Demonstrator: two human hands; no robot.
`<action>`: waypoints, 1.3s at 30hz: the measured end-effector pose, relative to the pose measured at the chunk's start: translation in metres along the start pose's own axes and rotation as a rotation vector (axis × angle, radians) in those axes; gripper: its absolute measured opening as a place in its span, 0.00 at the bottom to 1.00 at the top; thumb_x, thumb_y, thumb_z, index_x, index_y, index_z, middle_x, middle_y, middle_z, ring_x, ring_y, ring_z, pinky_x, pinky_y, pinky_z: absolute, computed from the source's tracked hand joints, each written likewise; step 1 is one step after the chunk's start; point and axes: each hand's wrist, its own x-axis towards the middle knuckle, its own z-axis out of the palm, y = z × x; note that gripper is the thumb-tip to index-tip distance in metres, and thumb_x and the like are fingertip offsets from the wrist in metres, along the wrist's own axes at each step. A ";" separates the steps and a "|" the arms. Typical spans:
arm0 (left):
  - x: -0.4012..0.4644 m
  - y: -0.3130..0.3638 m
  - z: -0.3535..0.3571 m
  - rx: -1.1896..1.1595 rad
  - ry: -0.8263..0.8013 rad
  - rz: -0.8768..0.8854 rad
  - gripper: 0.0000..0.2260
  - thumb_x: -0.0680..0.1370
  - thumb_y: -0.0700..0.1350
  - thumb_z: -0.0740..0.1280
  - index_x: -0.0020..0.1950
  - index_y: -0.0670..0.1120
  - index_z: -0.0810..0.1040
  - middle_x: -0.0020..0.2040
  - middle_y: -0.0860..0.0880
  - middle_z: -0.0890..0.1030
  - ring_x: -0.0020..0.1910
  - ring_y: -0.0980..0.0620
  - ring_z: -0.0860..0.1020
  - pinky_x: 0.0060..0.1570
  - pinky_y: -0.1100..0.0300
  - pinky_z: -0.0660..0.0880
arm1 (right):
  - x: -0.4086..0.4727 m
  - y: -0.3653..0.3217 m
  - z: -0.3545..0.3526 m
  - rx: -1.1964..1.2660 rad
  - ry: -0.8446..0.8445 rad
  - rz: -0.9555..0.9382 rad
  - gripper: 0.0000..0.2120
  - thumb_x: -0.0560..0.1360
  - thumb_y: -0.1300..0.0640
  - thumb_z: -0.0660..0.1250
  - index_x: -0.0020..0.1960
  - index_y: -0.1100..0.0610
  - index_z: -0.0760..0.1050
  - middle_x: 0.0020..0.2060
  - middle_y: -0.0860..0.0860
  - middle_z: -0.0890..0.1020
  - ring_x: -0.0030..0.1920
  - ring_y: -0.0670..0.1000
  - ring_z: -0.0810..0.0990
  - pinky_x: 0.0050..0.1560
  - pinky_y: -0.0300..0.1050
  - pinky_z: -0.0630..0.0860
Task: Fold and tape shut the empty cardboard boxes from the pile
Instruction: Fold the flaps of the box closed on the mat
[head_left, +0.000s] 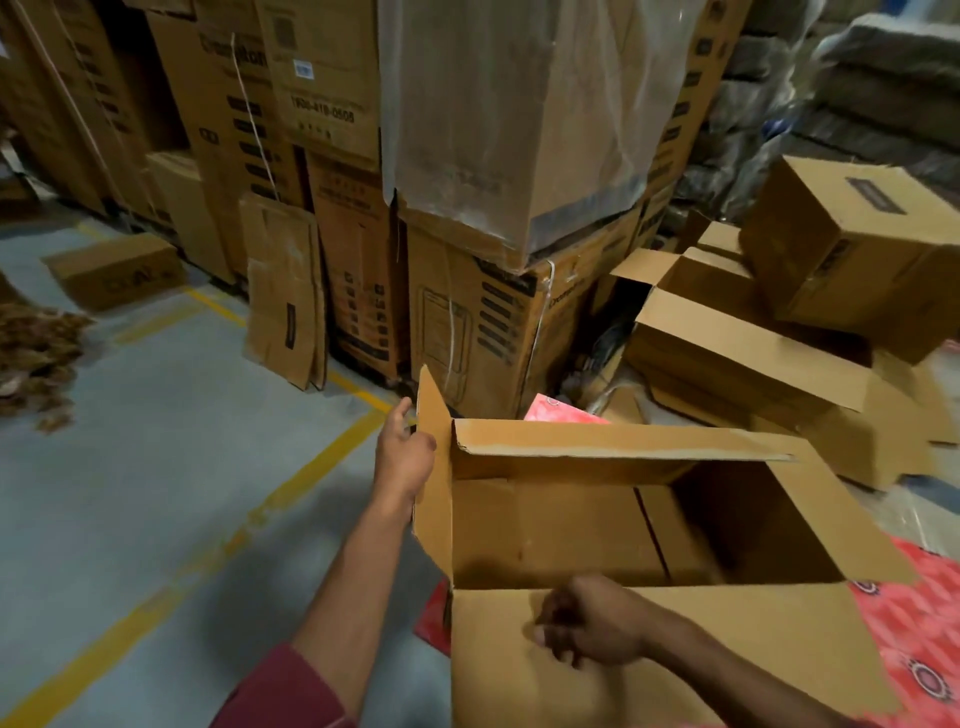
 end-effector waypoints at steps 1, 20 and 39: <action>-0.001 -0.001 0.001 -0.001 -0.012 0.009 0.31 0.83 0.34 0.62 0.83 0.57 0.61 0.75 0.44 0.74 0.66 0.40 0.78 0.63 0.42 0.77 | 0.011 0.000 -0.003 0.041 0.061 0.009 0.15 0.79 0.41 0.69 0.50 0.52 0.84 0.43 0.49 0.87 0.42 0.45 0.85 0.49 0.44 0.82; -0.041 -0.001 0.042 -0.137 -0.110 0.120 0.36 0.78 0.41 0.70 0.83 0.58 0.61 0.81 0.50 0.65 0.78 0.49 0.66 0.76 0.46 0.67 | 0.112 -0.045 -0.155 -0.498 0.541 -0.063 0.34 0.79 0.44 0.70 0.81 0.44 0.61 0.83 0.50 0.54 0.82 0.58 0.57 0.78 0.59 0.63; -0.051 0.028 0.246 1.069 -0.169 0.692 0.32 0.80 0.51 0.70 0.81 0.62 0.62 0.84 0.39 0.37 0.83 0.35 0.41 0.78 0.33 0.44 | -0.026 0.161 -0.137 0.002 0.825 0.185 0.28 0.80 0.43 0.69 0.78 0.43 0.68 0.81 0.50 0.63 0.81 0.55 0.58 0.79 0.61 0.61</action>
